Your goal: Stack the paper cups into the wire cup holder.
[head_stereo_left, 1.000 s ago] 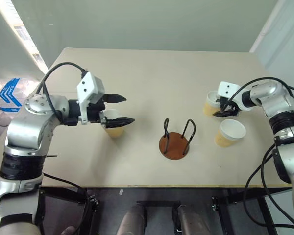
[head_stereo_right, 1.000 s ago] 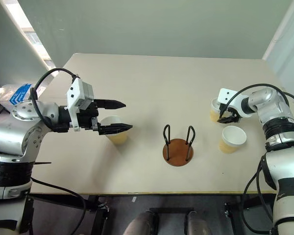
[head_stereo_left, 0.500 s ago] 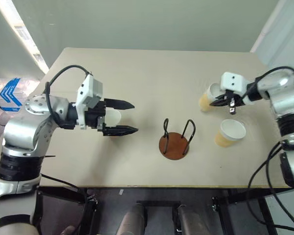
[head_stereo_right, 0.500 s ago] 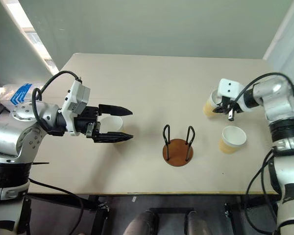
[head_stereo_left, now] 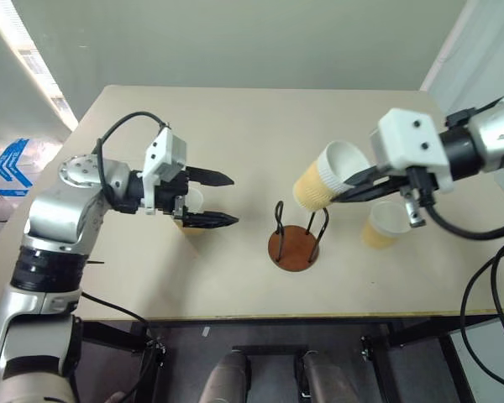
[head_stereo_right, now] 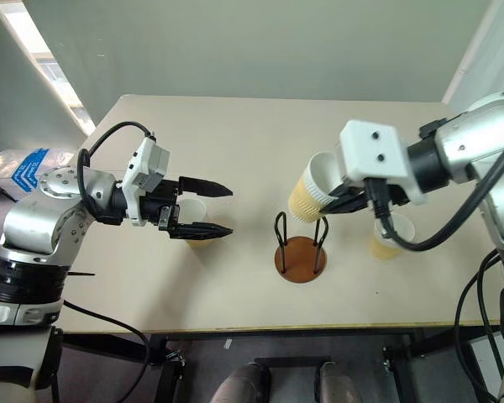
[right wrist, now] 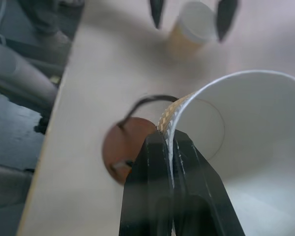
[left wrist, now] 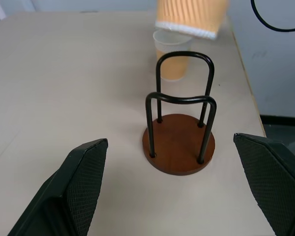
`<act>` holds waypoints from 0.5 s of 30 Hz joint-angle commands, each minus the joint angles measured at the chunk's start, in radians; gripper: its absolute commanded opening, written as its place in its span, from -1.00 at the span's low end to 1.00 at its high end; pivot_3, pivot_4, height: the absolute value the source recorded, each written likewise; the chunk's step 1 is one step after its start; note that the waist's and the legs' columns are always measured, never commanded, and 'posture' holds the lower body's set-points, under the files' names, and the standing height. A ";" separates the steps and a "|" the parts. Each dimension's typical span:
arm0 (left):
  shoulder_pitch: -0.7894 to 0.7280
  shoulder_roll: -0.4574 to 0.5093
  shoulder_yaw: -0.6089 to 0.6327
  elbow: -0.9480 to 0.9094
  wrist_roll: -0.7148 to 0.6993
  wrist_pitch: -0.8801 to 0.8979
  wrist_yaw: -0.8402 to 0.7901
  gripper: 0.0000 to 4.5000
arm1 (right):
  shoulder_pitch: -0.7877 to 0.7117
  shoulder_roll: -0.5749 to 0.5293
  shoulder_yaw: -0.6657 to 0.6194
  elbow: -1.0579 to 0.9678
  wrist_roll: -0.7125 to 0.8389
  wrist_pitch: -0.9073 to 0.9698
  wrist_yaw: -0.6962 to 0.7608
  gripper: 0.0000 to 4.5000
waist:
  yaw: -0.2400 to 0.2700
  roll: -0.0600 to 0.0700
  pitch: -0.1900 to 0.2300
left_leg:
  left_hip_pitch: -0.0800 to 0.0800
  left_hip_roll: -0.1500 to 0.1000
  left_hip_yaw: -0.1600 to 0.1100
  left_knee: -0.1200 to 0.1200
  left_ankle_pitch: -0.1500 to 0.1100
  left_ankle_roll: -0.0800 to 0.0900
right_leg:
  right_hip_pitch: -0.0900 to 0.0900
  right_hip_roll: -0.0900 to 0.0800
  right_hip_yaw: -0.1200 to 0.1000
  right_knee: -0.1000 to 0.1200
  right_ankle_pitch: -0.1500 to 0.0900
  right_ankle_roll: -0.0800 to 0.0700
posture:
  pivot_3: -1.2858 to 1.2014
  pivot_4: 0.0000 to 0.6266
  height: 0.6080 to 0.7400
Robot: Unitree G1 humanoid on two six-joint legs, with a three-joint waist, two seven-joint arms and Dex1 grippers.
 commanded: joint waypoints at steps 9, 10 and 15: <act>-0.036 -0.018 0.000 0.021 0.034 -0.045 -0.018 1.00 | 0.011 0.010 0.093 0.028 -0.042 -0.106 -0.032 -0.99 | 0.002 0.000 0.000 | 0.000 0.000 0.001 0.000 0.001 0.000 | -0.002 0.000 0.000 0.004 0.000 0.000 | 0.03 -0.52 1.00; -0.036 -0.019 0.001 0.021 0.036 -0.046 -0.018 1.00 | 0.012 0.012 0.098 0.030 -0.045 -0.112 -0.033 -0.99 | 0.002 0.000 0.000 | 0.000 0.000 0.001 0.000 0.001 0.000 | -0.003 0.000 0.000 0.004 0.000 0.000 | 0.03 -0.52 1.00; -0.033 -0.020 0.003 0.025 0.042 -0.051 -0.020 1.00 | 0.025 0.028 0.142 0.042 -0.090 -0.160 -0.044 -0.99 | 0.002 0.000 0.000 | 0.000 0.000 0.001 0.000 0.000 0.000 | -0.003 0.000 0.000 0.004 0.000 0.000 | 0.03 -0.52 1.00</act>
